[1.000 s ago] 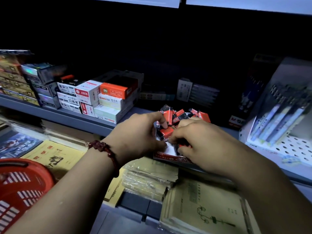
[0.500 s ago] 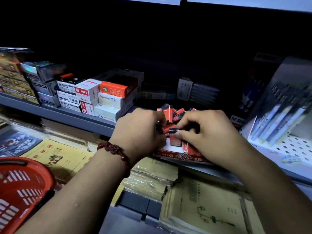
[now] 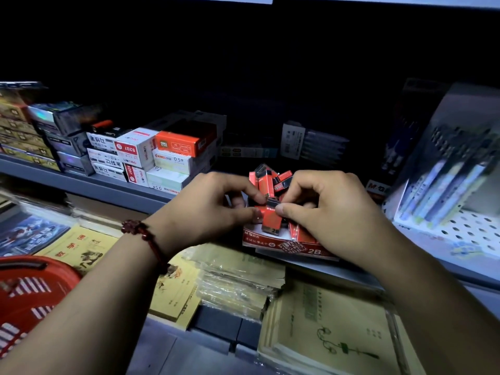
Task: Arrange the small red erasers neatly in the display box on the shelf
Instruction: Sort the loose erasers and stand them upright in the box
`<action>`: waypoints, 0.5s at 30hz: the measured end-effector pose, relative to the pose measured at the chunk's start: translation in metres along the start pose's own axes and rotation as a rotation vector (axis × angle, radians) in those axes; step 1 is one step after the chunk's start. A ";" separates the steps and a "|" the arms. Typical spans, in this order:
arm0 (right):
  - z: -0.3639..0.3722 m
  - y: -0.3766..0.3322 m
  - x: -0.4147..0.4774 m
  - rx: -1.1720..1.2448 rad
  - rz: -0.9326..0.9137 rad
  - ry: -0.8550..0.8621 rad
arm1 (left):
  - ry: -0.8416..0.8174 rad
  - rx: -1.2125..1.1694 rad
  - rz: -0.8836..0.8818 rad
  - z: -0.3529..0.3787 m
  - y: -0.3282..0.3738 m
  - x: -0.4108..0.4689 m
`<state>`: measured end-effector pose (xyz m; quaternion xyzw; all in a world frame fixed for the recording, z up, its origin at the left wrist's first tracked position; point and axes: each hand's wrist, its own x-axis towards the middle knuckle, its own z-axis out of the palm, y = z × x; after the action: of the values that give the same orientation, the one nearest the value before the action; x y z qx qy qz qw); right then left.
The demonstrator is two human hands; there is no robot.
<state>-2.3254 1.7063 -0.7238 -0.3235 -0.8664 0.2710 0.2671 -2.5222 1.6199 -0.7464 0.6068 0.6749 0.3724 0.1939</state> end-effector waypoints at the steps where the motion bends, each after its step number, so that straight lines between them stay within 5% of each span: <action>1: 0.001 0.001 0.001 0.020 -0.003 0.005 | -0.008 -0.045 -0.014 0.000 -0.002 0.000; 5: 0.007 0.002 0.002 0.033 -0.017 -0.019 | -0.055 -0.139 -0.031 0.001 -0.005 -0.003; 15: 0.008 -0.004 -0.005 -0.402 -0.141 -0.157 | -0.104 -0.122 0.017 0.004 -0.005 -0.004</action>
<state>-2.3289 1.6984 -0.7284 -0.2868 -0.9415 0.0977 0.1473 -2.5219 1.6174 -0.7534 0.6180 0.6349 0.3825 0.2621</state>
